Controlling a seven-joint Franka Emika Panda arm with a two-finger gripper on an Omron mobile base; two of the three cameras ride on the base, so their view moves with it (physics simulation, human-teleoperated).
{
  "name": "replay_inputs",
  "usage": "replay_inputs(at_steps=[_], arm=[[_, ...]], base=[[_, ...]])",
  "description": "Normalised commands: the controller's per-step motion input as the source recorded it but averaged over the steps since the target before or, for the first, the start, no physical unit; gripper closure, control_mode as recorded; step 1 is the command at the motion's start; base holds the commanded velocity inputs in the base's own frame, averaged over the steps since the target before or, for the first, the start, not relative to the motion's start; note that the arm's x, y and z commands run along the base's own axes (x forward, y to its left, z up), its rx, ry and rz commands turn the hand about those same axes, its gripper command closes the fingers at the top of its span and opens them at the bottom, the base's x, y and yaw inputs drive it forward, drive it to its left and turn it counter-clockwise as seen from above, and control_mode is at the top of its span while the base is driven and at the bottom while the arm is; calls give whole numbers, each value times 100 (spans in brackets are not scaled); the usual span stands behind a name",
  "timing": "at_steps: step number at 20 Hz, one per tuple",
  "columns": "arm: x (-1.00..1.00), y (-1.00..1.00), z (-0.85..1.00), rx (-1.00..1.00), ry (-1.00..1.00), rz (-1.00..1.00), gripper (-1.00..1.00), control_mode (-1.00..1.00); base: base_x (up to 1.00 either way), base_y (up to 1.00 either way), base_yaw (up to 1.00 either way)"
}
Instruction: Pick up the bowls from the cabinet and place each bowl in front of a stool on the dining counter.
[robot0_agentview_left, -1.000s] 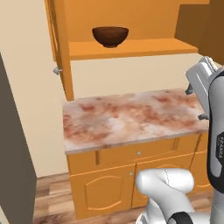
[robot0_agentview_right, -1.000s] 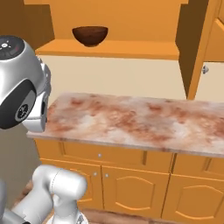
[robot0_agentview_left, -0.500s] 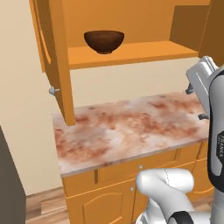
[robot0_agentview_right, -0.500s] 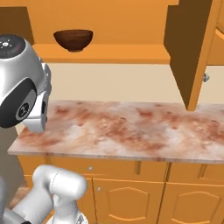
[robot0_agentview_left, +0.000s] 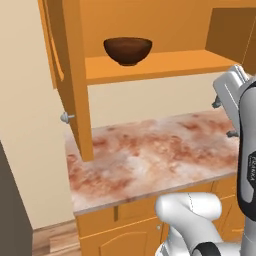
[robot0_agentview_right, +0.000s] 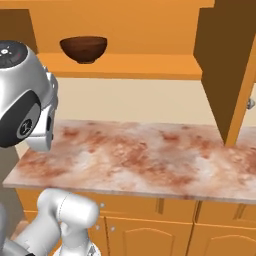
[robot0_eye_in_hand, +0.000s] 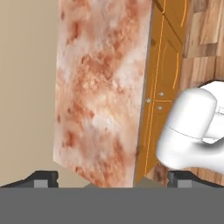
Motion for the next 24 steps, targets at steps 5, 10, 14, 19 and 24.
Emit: replay_inputs(at_steps=[5, 10, 14, 19, 24], arm=[[0, 0, 0, 0, 0, 0, -100, 100], [0, 0, 0, 0, 0, 0, -100, 100], [0, 0, 0, 0, 0, 0, -100, 100], [3, 0, 1, 1, -24, 0, -100, -100], [0, 0, 44, 4, -51, 4, -100, -100]], base=[[36, 6, 24], [59, 1, 15], [48, 0, 6], [2, 0, 0], [0, 0, 0]])
